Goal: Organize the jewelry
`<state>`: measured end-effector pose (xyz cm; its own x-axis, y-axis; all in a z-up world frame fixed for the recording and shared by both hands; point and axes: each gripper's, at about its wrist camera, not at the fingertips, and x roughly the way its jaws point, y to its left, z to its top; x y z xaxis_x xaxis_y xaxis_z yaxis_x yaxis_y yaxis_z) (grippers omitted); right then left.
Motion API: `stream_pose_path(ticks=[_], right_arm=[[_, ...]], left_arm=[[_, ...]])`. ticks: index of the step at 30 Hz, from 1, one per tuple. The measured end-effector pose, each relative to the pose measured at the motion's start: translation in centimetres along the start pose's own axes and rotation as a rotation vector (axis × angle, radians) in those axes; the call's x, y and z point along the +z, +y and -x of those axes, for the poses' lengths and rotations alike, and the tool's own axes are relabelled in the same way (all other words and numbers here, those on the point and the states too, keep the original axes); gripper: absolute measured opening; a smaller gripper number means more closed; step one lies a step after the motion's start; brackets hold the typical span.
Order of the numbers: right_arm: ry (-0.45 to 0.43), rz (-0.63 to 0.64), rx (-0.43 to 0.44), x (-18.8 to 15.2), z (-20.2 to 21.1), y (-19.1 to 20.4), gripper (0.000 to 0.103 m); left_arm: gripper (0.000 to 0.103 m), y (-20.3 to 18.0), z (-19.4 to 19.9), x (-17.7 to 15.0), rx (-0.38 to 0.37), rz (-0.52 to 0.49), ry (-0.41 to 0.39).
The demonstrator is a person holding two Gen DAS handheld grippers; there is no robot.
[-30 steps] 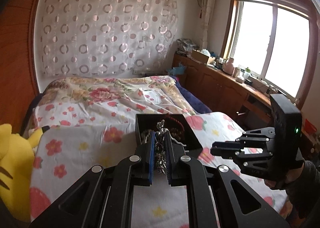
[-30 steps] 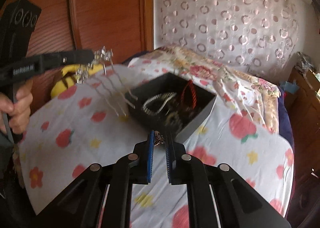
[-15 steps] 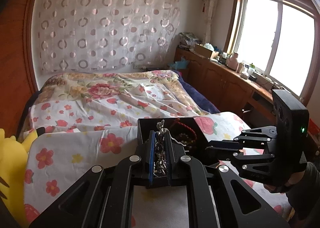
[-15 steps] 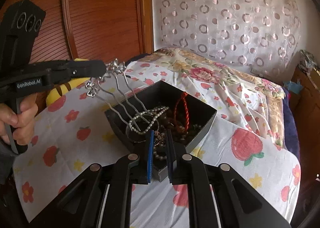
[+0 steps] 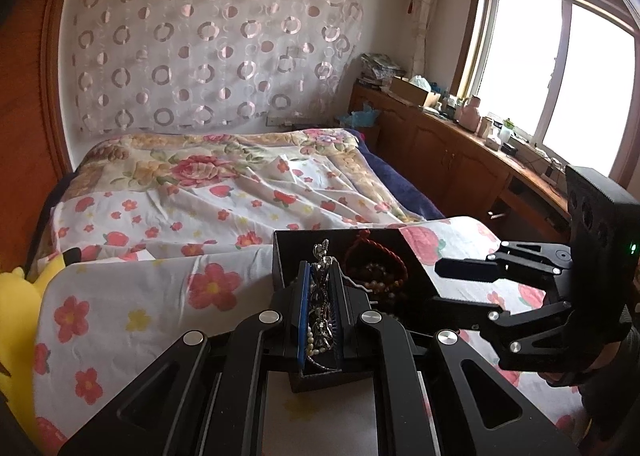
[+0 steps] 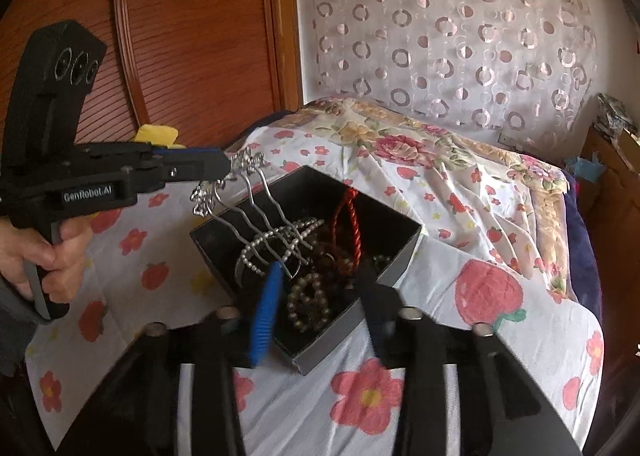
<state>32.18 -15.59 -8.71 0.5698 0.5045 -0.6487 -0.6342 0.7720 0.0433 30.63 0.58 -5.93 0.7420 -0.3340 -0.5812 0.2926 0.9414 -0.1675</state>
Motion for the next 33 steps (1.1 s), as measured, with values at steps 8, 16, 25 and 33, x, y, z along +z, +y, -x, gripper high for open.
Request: stream_pose_path(ticks=[8,16,25,33], right_arm=[[-0.014,-0.019,-0.025,-0.3,1.0,-0.5,0.044],[-0.006,-0.035,-0.037,-1.4,1.9,-0.6,0.044],[-0.032,-0.070,-0.057,-2.6,4.0,0.1,0.044],[-0.088,-0.122,-0.129,-4.3,7.9,1.6,0.065]], left_arm=[[0.008,-0.9,-1.4,0.1,-0.025,-0.003,0.024],[0.008,-2.0,-1.9,-0.2,-0.028,-0.020,0.053],[0.056,-3.3,0.4,-0.8,0.033,-0.036,0.014],[0.093,-4.6,5.2,-2.6,0.127,-0.029,-0.054]])
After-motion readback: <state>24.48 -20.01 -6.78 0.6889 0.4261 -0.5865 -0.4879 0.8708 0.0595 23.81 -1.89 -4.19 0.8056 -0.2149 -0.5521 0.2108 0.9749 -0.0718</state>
